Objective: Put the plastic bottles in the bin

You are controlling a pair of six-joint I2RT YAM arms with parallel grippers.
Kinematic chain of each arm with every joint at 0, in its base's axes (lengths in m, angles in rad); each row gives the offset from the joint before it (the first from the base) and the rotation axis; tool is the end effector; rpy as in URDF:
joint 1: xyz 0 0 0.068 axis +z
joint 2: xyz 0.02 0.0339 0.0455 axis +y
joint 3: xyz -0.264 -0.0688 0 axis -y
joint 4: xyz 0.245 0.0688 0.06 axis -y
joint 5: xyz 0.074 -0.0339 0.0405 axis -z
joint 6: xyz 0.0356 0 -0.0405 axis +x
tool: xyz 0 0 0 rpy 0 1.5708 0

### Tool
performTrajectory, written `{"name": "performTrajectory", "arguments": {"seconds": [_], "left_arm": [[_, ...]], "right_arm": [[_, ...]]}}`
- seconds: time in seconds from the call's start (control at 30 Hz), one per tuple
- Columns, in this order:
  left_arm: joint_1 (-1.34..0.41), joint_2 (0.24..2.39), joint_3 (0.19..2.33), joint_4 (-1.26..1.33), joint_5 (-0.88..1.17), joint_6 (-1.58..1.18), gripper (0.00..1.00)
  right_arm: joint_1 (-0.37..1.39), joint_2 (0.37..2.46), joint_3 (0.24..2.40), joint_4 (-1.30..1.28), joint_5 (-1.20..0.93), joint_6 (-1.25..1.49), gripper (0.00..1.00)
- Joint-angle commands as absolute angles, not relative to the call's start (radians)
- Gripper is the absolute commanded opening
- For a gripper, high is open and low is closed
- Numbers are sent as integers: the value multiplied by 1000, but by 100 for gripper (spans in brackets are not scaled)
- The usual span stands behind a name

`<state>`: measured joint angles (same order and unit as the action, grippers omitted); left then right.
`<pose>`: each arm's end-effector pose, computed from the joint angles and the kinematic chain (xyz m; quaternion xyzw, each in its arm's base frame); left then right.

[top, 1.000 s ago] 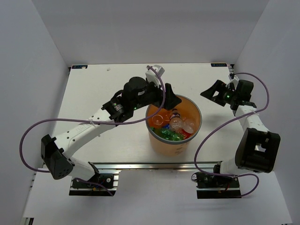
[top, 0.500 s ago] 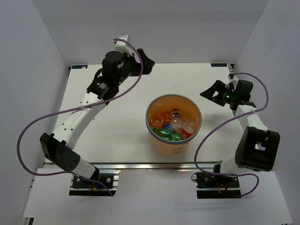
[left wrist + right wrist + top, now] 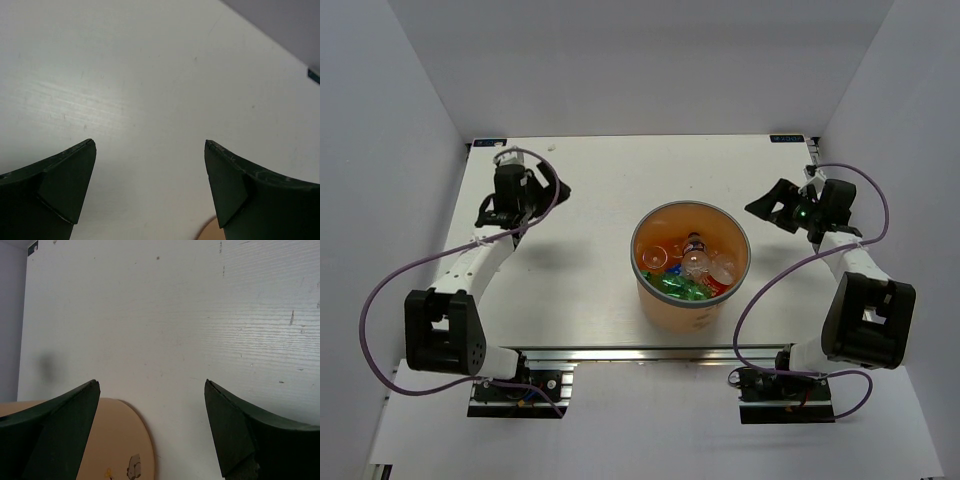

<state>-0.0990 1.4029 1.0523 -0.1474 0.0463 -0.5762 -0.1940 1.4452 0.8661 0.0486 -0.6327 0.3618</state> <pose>0.3211 -0.0335 0.2937 -0.1916 0.8378 -0.1880 0.4755 0.3116 -0.0398 0.2396 0.0776 0.8355 0.3086 0.4481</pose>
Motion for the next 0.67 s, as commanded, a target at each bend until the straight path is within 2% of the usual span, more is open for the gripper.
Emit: {"name": "performTrajectory", "arguments": {"seconds": [0.0, 0.3, 0.63], "left_arm": [[-112, 1350, 976, -55, 46, -594, 98], [-112, 1336, 937, -52, -51, -568, 98], [-112, 1350, 927, -57, -38, -558, 98]], "right_arm": [[-190, 1394, 853, 127, -650, 362, 89], [-189, 1370, 838, 141, -617, 348, 89], [-190, 1359, 830, 132, -572, 336, 89]]}}
